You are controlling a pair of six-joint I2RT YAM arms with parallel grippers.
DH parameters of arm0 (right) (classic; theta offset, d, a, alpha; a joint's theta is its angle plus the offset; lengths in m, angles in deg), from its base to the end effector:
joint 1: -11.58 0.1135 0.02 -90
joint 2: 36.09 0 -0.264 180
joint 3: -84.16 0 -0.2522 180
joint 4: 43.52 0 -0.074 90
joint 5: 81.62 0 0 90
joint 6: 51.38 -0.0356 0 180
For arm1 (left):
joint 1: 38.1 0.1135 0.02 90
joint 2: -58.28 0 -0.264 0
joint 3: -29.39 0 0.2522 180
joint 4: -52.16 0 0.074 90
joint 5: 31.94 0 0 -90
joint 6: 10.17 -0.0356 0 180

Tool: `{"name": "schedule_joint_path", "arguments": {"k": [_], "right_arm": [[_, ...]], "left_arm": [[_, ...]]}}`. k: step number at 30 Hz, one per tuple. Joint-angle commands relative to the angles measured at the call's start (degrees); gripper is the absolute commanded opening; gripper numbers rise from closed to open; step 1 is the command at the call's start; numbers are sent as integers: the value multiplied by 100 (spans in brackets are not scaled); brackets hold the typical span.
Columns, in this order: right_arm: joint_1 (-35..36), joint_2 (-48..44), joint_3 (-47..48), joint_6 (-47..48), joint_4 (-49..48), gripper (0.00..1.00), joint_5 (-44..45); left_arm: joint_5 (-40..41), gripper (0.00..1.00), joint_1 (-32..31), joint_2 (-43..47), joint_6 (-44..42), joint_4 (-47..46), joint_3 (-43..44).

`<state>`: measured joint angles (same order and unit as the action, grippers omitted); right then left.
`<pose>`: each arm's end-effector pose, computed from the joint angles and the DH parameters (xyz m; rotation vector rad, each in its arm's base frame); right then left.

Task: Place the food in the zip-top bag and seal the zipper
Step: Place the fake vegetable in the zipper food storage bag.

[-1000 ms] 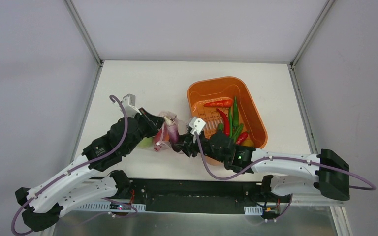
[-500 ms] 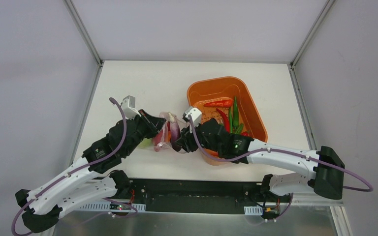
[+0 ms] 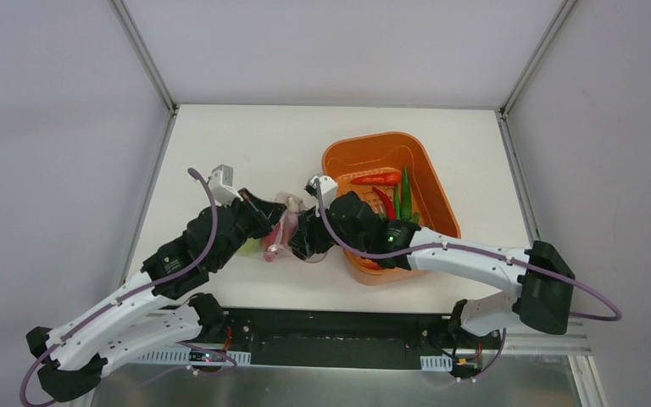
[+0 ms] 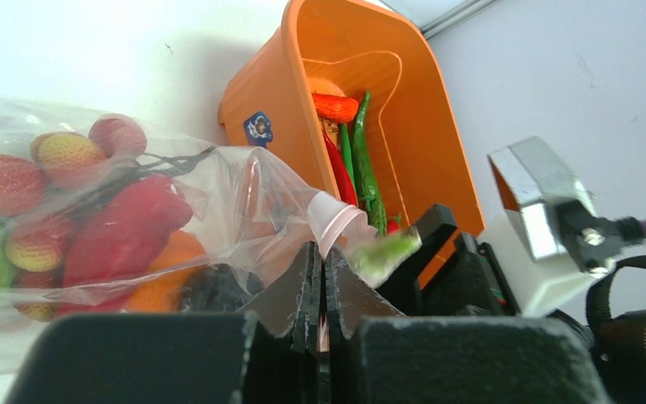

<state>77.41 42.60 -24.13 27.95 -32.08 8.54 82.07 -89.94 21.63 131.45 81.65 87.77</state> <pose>0.1322 0.2942 0.3071 -0.9227 1.7707 0.8890 0.1028 -0.1074 0.3501 -0.3244 1.7662 -0.9775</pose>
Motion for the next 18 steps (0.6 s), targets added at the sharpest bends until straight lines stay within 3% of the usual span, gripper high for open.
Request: {"name": "schedule_joint_path", "arguments": {"k": [1, 3, 8, 10, 18], "right_arm": [[-9, 194, 275, -389, -97, 49, 420], [-9, 130, 259, -476, -121, 43, 664], [-74, -433, -267, -808, -1105, 41, 724], [-127, -464, -240, -1057, -1174, 34, 879], [-133, -302, -644, -1917, -2181, 35, 1024]], "left_arm": [[-94, 0, -50, -23, -112, -241, 305], [-76, 0, -54, -42, -141, -133, 371], [14, 0, -50, 12, -182, 5, 415], [35, 0, -52, 18, -168, 1, 398], [-97, 0, -55, -121, -130, -70, 449]]}}
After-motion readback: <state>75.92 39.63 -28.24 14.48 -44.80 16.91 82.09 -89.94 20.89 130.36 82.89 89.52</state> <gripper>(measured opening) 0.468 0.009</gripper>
